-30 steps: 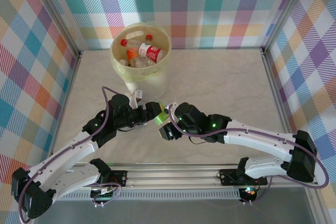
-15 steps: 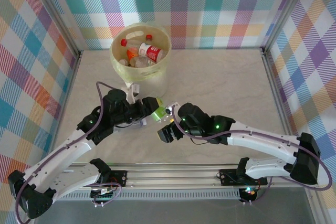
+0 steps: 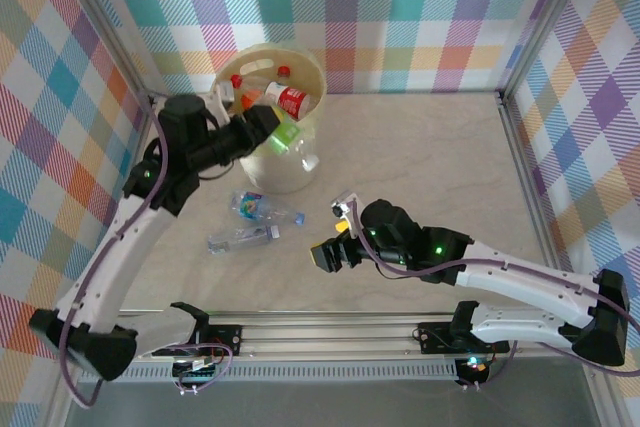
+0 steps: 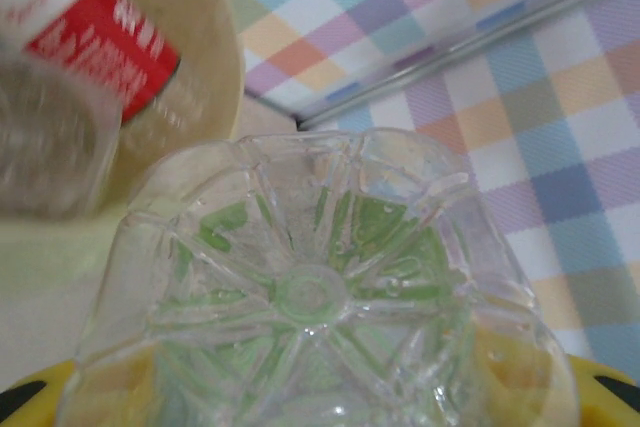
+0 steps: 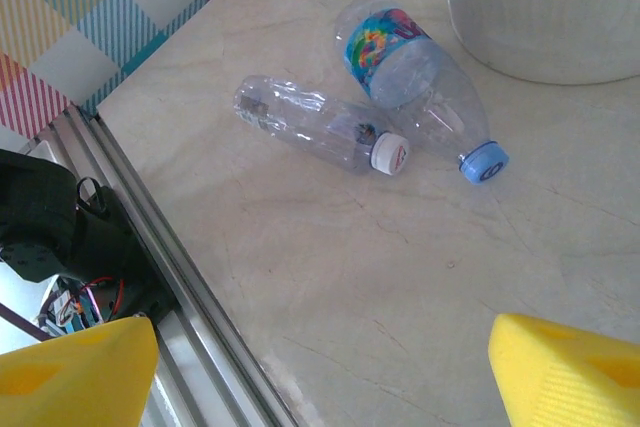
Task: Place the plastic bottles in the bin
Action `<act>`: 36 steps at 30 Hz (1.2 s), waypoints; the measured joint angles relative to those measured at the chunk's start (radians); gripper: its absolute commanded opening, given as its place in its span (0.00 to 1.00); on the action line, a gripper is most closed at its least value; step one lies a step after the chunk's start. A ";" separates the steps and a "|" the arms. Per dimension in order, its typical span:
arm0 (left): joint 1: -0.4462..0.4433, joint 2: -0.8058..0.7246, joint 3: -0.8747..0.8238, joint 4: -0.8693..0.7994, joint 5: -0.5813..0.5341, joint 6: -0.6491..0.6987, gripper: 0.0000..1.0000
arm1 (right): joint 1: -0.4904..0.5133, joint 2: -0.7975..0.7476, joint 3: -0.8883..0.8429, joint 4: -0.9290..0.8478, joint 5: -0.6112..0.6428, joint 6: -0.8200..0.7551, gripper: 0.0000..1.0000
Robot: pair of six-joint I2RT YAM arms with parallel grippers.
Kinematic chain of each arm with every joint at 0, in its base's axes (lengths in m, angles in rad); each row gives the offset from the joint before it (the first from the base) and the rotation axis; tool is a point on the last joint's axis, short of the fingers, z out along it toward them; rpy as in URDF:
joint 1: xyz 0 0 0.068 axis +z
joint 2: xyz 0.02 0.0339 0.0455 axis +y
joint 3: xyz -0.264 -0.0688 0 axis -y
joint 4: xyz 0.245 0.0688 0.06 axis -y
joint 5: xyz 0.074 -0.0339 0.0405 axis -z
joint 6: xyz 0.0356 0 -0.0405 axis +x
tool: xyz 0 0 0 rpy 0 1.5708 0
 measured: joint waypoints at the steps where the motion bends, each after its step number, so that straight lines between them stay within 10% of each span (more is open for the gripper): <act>1: 0.013 0.031 0.033 0.004 0.006 -0.007 0.49 | 0.000 -0.003 -0.005 -0.001 0.001 0.000 0.86; 19: 0.123 0.607 0.515 0.104 -0.020 -0.188 0.53 | 0.000 -0.068 -0.050 0.003 0.002 0.022 0.87; 36: 0.167 0.712 0.635 -0.009 -0.074 -0.147 0.66 | 0.000 -0.110 -0.080 -0.006 0.020 0.034 0.87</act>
